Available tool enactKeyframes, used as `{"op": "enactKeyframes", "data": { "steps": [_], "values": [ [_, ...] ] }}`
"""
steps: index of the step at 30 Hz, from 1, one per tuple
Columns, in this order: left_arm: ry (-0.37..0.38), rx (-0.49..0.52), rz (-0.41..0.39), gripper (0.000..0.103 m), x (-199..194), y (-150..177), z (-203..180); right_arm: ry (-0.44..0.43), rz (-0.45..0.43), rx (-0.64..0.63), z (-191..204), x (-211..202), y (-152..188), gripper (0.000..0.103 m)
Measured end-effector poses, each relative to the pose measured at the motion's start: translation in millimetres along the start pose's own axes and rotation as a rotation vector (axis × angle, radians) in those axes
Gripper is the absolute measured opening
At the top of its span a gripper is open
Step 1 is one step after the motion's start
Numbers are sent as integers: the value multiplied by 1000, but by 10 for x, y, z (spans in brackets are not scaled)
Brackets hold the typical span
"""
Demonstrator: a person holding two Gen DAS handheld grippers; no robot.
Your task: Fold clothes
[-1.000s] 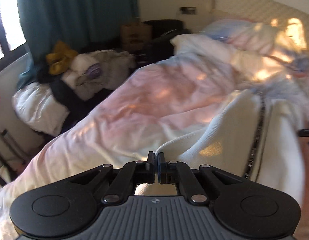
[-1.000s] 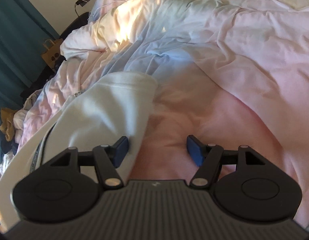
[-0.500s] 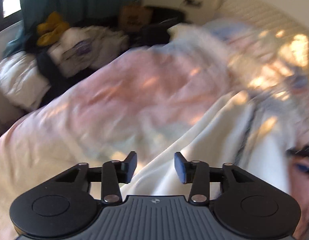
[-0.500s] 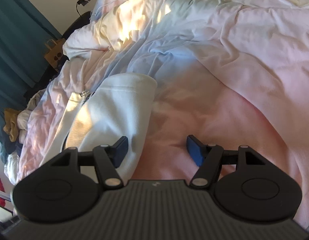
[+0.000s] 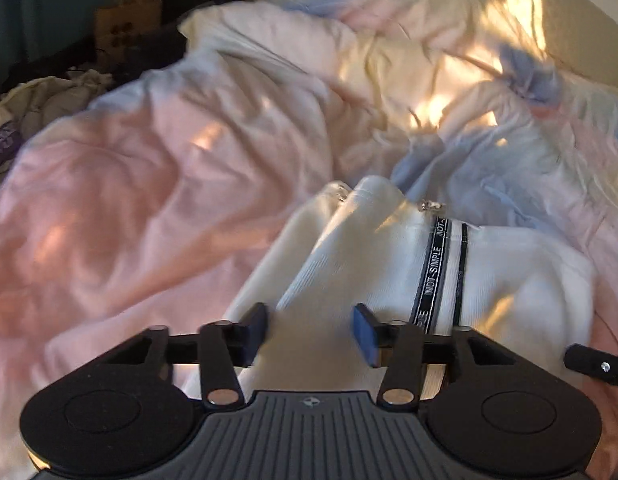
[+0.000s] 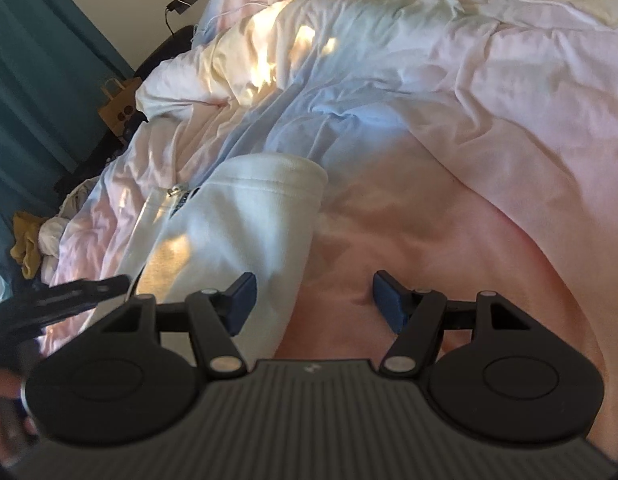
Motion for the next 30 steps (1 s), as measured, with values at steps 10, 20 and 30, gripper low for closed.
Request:
{"op": "enactKeyframes", "data": {
  "steps": [10,20,30],
  "values": [
    [-39,41,-177,4,-492,-212,-41,-33,0,22,-30,7,-25,67],
    [-228,-7,-102,9,15,-65,229,-158,26,-4,87,4,-28,68],
    [-155,-195,-256,42,-822,359,56,-296,153,89,32,268,-170,68]
  ]
}}
Point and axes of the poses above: each gripper's, at about its wrist camera, not at the fingertips, and x roughly the way its jaws point, z to its left, y to its underside, the point moved 3 cm from there along x, roughly the way its jaws point, and after that the axes turned 1 degree about -x, right-handed, at the moved point
